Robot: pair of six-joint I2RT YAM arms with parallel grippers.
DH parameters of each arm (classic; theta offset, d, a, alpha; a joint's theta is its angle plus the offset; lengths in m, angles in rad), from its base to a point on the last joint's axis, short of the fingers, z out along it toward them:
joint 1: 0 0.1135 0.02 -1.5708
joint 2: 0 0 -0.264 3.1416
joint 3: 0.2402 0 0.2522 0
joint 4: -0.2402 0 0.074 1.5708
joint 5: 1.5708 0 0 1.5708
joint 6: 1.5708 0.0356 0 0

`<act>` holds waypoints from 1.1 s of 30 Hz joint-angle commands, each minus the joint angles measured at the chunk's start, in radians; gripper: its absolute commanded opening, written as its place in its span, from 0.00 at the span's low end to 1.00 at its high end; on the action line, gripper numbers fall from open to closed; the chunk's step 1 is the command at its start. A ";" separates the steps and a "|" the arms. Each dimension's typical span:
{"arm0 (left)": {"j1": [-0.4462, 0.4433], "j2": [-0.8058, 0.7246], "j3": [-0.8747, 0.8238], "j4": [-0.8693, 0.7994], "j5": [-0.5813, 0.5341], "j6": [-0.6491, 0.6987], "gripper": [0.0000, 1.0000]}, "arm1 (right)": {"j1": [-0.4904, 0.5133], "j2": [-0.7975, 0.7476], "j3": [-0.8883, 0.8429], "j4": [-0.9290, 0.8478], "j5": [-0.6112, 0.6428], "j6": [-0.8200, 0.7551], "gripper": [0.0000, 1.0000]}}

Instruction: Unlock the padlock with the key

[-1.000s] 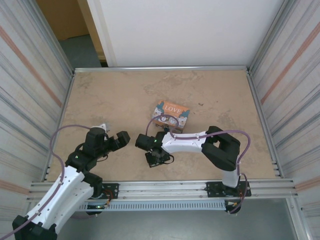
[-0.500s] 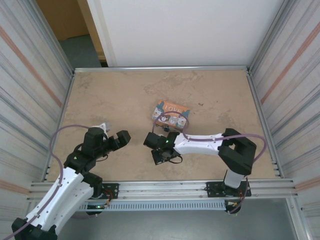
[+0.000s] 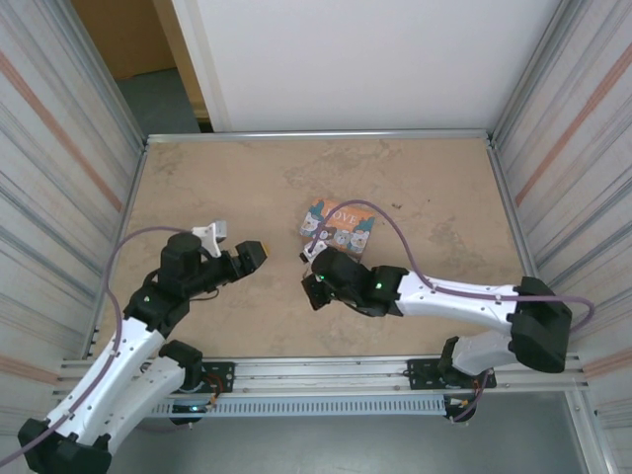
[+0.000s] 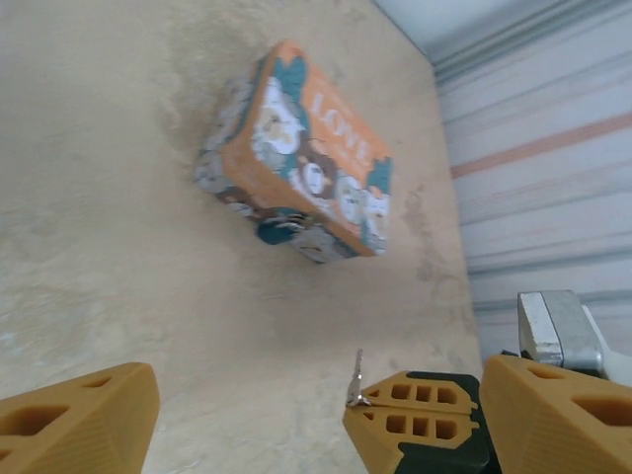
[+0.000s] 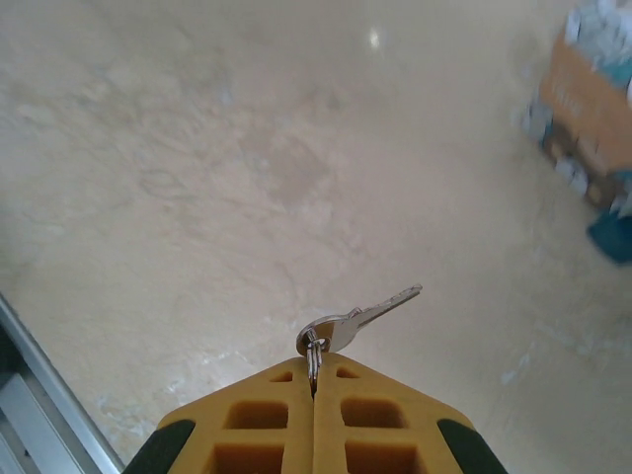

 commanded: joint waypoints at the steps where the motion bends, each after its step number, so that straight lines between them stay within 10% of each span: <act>1: -0.041 0.033 0.084 0.056 0.069 0.045 0.76 | -0.011 -0.079 -0.037 0.116 0.022 -0.156 0.00; 12: -0.161 0.188 0.147 0.199 0.079 0.021 0.54 | -0.018 -0.248 -0.155 0.219 0.007 -0.271 0.00; 33: -0.291 0.334 0.174 0.286 0.079 -0.026 0.46 | -0.037 -0.333 -0.157 0.142 -0.030 -0.574 0.00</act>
